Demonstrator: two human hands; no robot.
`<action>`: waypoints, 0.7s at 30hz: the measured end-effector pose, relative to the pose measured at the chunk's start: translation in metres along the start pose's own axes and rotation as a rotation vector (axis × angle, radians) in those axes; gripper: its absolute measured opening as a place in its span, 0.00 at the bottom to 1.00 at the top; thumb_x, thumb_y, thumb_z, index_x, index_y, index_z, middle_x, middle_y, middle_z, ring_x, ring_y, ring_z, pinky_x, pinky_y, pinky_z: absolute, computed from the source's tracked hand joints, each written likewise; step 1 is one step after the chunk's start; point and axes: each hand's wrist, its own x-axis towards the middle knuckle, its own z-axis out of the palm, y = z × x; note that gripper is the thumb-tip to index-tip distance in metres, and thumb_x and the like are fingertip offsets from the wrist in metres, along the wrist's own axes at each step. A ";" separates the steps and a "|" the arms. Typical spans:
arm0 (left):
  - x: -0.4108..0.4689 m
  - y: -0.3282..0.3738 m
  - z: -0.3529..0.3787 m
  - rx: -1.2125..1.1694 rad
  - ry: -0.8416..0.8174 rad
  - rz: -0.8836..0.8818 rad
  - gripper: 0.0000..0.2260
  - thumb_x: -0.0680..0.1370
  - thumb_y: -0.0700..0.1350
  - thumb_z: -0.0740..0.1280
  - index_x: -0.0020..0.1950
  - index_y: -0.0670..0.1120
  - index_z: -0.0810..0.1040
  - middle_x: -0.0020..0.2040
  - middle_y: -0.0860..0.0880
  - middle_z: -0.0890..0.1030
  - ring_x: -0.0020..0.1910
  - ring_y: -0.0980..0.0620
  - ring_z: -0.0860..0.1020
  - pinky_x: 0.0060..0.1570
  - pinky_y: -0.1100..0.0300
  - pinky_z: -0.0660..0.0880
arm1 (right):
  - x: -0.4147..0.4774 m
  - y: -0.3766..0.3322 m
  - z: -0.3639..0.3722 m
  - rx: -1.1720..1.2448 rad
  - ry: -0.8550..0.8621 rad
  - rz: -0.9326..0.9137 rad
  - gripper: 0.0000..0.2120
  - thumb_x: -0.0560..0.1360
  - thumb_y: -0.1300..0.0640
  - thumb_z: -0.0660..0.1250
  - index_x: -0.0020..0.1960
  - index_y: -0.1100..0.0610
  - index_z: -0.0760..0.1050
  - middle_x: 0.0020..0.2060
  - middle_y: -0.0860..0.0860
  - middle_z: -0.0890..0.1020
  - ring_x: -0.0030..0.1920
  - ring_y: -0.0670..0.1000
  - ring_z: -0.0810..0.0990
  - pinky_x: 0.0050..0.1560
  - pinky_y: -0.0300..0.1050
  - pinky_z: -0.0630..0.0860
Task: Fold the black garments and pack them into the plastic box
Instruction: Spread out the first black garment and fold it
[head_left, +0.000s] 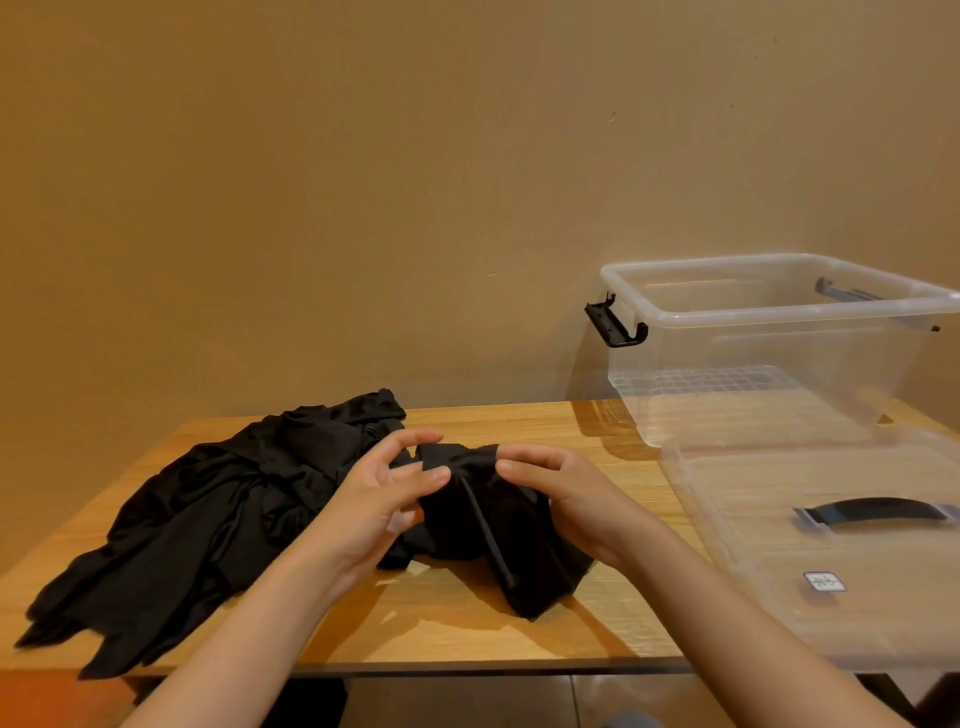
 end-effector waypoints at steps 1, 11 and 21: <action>0.000 0.003 0.001 0.011 0.009 0.010 0.39 0.54 0.51 0.84 0.63 0.47 0.75 0.55 0.39 0.83 0.55 0.43 0.82 0.49 0.57 0.80 | 0.000 0.002 0.000 -0.032 -0.010 0.004 0.14 0.74 0.55 0.70 0.58 0.57 0.80 0.56 0.54 0.82 0.56 0.52 0.81 0.52 0.42 0.76; 0.002 0.039 -0.012 0.622 0.187 0.124 0.12 0.69 0.33 0.75 0.45 0.49 0.83 0.41 0.59 0.83 0.44 0.64 0.81 0.47 0.69 0.75 | -0.005 -0.023 -0.026 -0.272 0.194 -0.047 0.15 0.72 0.67 0.71 0.49 0.48 0.84 0.52 0.47 0.83 0.54 0.46 0.80 0.50 0.39 0.79; 0.014 0.095 -0.027 1.163 0.238 0.161 0.07 0.70 0.36 0.76 0.42 0.46 0.82 0.41 0.51 0.80 0.38 0.62 0.78 0.38 0.71 0.69 | -0.005 -0.074 -0.060 -0.708 0.460 -0.298 0.11 0.74 0.63 0.70 0.53 0.51 0.81 0.48 0.43 0.81 0.50 0.40 0.77 0.46 0.34 0.75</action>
